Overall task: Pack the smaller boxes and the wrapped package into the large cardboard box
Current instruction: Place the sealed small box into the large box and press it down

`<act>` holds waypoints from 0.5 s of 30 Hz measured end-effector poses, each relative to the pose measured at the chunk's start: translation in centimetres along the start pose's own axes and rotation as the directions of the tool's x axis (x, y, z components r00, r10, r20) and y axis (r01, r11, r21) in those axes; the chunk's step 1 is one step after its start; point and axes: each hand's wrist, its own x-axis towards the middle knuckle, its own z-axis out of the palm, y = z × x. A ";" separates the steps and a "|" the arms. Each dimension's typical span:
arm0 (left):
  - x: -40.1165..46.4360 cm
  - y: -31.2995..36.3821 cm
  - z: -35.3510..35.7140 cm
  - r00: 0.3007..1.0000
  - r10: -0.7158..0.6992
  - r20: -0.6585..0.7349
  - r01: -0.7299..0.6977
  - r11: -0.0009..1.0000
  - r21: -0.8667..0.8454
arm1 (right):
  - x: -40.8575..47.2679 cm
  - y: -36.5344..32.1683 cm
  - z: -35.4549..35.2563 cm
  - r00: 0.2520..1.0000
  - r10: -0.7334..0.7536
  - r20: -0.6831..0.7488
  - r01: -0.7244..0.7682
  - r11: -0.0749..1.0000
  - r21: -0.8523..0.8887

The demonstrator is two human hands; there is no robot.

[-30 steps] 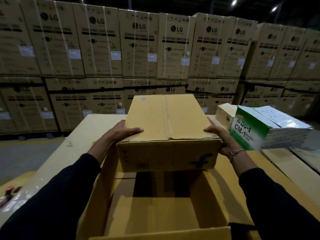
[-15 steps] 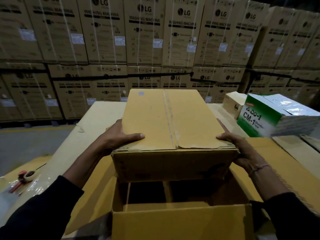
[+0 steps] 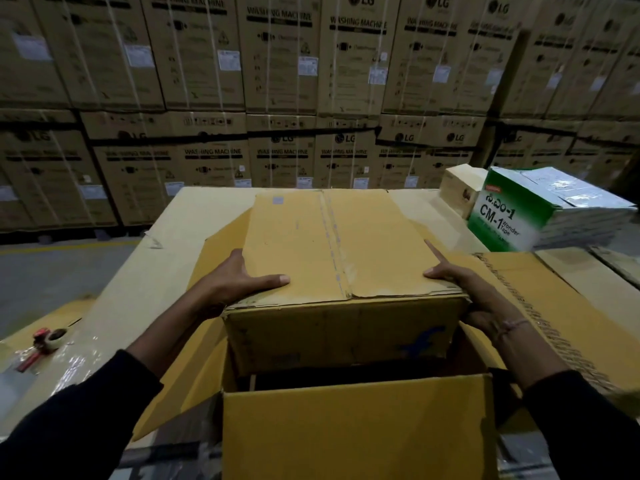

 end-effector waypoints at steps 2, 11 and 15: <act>0.4 -0.7 0.5 0.999 -0.048 -0.014 0.048 0.999 0.022 | 0.9 -0.1 -0.5 0.999 0.029 -0.015 -0.029 1.000 -0.009; 2.9 -2.6 6.4 0.936 -0.350 0.022 0.278 0.780 0.561 | 4.7 2.6 -0.3 0.987 0.156 -0.035 -0.146 0.793 -0.591; 2.7 -3.2 9.1 0.895 -0.443 -0.043 0.352 0.645 0.678 | 6.0 4.8 0.3 0.965 0.244 -0.100 -0.199 0.424 -0.884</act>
